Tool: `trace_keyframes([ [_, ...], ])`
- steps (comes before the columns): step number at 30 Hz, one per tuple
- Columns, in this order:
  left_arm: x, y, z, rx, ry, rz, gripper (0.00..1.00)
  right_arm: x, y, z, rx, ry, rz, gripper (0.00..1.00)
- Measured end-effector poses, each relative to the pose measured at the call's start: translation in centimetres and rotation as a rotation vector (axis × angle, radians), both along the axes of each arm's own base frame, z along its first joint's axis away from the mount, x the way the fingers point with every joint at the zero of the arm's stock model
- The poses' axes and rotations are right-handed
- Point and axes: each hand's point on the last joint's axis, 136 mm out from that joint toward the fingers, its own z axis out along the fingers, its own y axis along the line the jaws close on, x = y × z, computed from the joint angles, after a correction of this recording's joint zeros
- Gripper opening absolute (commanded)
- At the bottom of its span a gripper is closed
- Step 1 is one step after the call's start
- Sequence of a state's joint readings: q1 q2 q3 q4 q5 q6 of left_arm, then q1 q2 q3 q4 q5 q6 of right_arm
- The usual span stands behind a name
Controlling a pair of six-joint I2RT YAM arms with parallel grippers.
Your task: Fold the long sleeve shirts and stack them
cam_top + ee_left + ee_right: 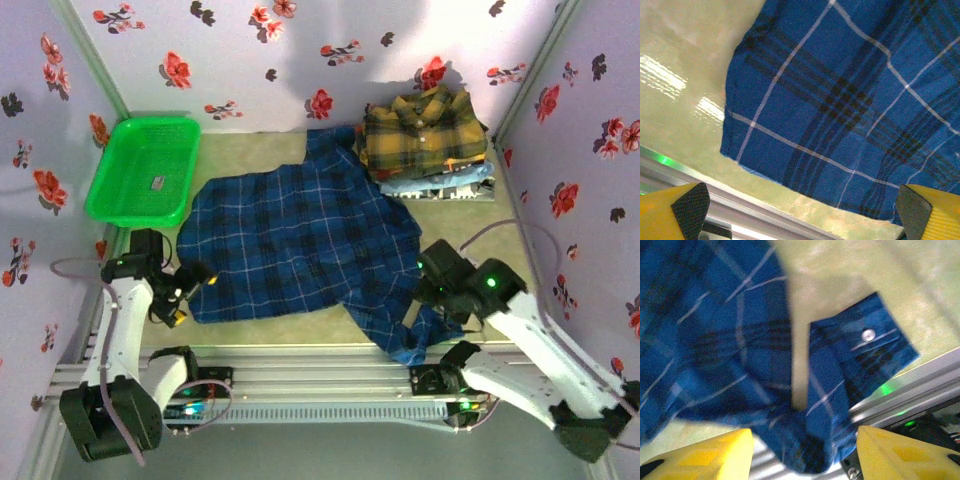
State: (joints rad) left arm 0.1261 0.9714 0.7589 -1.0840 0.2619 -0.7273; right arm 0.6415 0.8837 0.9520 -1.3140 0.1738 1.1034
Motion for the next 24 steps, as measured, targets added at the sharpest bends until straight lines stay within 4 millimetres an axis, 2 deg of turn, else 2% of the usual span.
trace_keyframes([
  [3, 0.1, 0.1, -0.7, -0.008, 0.021, 0.01, 0.96, 2.6, -0.1, -3.0, -0.041, 0.068, 0.006, 0.53],
  [7, 0.5, 0.0, -1.9, -0.023, 0.043, 0.019, 0.96, 6.0, 1.6, -6.9, -0.016, 0.111, 0.068, 0.51],
  [10, 0.7, 0.0, -2.5, -0.03, 0.048, 0.032, 0.95, 7.8, 2.4, -9.3, -0.011, 0.127, 0.105, 0.49],
  [12, 0.7, -0.1, -2.7, -0.033, 0.047, 0.037, 0.95, 8.6, 2.6, -10.7, -0.008, 0.132, 0.112, 0.44],
  [14, 0.7, -0.1, -2.9, -0.035, 0.047, 0.045, 0.95, 9.2, 2.3, -12.2, -0.011, 0.142, 0.109, 0.35],
  [17, 0.8, -0.1, -3.5, -0.042, 0.053, 0.058, 0.95, 10.2, 2.0, -13.6, -0.019, 0.151, 0.098, 0.18],
  [18, 0.7, -0.1, -3.7, -0.043, 0.06, 0.06, 0.95, 10.5, 1.8, -14.1, -0.025, 0.156, 0.094, 0.15],
  [20, 0.5, -0.2, -4.4, -0.046, 0.073, 0.067, 0.95, 11.5, 1.5, -14.4, -0.027, 0.157, 0.086, 0.12],
  [24, 0.5, -0.1, -5.4, -0.05, 0.096, 0.08, 0.94, 15.2, 1.2, -14.3, -0.012, 0.092, 0.05, 0.1],
])
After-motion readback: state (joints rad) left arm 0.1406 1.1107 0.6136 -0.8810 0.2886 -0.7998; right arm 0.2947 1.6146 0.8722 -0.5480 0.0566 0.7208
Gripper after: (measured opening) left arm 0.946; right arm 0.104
